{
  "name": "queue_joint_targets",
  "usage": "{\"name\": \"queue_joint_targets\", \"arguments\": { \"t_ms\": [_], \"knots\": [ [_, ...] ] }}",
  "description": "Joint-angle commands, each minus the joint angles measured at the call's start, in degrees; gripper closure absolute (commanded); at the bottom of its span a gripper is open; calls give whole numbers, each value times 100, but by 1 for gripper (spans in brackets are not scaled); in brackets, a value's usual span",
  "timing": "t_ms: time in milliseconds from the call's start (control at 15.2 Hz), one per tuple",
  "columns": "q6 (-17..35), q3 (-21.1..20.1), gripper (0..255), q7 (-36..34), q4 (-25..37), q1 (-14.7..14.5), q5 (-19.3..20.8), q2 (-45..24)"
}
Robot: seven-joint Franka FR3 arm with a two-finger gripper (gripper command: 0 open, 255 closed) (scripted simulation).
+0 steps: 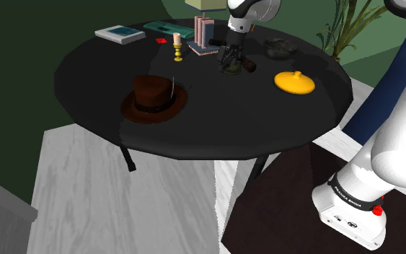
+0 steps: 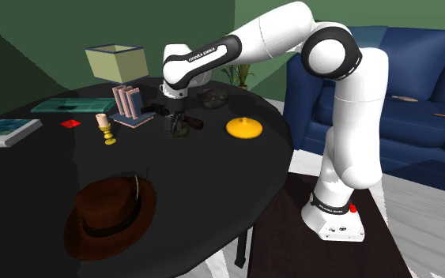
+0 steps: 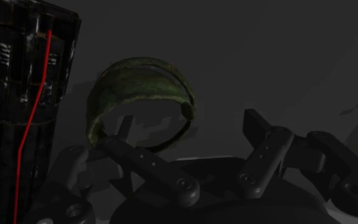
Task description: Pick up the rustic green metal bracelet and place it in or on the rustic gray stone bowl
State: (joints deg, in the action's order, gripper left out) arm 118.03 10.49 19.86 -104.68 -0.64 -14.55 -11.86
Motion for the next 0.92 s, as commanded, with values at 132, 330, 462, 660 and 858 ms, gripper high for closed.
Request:
{"name": "queue_joint_targets", "arguments": {
  "t_ms": [132, 330, 462, 660, 858],
  "knots": [
    [5, 0, 0, 0, -2, 0, -1, -2],
    [5, 0, 255, 0, -2, 0, -1, -2],
    [5, 0, 255, 0, -2, 0, -1, -2],
    [5, 0, 255, 0, -2, 0, -1, -2],
    [5, 0, 255, 0, -2, 0, -1, -2]
  ]
}}
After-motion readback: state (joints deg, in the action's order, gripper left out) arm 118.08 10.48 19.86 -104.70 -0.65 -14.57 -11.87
